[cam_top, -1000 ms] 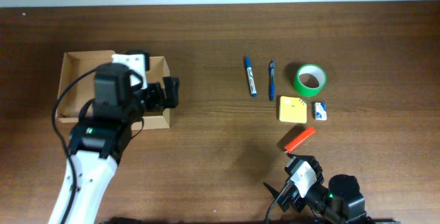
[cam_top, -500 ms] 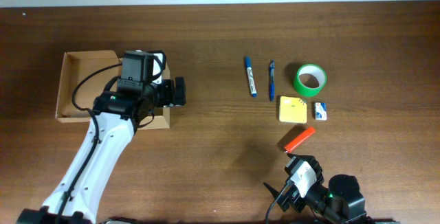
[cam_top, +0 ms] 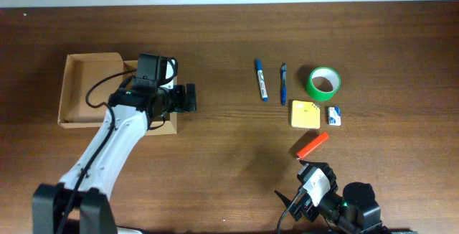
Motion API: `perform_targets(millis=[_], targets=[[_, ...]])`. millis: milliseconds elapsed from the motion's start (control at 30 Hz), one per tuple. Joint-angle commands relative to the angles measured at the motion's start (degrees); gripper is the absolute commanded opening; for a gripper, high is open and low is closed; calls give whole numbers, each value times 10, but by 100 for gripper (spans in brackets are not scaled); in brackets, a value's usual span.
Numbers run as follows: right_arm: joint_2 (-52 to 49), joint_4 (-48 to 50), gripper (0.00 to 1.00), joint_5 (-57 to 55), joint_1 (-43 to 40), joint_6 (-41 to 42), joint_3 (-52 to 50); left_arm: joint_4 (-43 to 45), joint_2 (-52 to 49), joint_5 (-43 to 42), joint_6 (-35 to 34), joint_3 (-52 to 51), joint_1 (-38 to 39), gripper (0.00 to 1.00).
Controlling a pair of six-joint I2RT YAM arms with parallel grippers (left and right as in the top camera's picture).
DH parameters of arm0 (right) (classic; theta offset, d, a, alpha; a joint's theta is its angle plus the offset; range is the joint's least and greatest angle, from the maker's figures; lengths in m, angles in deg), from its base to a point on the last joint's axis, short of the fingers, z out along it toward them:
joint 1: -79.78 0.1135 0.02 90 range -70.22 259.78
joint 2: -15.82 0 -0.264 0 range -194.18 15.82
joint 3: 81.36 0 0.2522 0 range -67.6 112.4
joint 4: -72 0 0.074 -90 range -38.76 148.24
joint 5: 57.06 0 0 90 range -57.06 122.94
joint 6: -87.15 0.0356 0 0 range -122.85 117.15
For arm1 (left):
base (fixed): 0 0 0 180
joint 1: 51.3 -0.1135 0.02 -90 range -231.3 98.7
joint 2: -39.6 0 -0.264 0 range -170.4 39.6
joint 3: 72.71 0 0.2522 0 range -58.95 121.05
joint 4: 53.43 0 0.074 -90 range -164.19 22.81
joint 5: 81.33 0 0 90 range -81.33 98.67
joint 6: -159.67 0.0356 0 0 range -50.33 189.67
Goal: Pack container
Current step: 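Move left gripper to the box's right wall and grip its edge, then drag the box rightward and rotate it upright with left gripper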
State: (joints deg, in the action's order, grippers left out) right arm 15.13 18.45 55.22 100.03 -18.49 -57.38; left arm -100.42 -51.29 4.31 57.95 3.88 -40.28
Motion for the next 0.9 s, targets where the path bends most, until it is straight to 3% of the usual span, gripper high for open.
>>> perform_targets(millis=[0, 100, 133, 200, 533, 600, 867], targets=[[5, 2, 99, -5, 3, -2, -3, 2, -29, 12, 9, 11, 1, 100], [5, 2, 99, -5, 3, -2, -3, 2, -46, 12, 9, 11, 1, 94], [5, 2, 99, -5, 3, -2, -3, 2, -49, 12, 9, 11, 1, 81], [5, 2, 99, -5, 3, -2, -3, 2, -52, 12, 9, 11, 1, 66], [5, 2, 99, -5, 3, -2, -3, 2, -52, 33, 9, 11, 1, 8], [5, 2, 99, -5, 3, -2, -3, 2, -52, 33, 9, 11, 1, 2], [5, 2, 99, -5, 3, -2, -3, 2, -52, 33, 21, 12, 14, 2]])
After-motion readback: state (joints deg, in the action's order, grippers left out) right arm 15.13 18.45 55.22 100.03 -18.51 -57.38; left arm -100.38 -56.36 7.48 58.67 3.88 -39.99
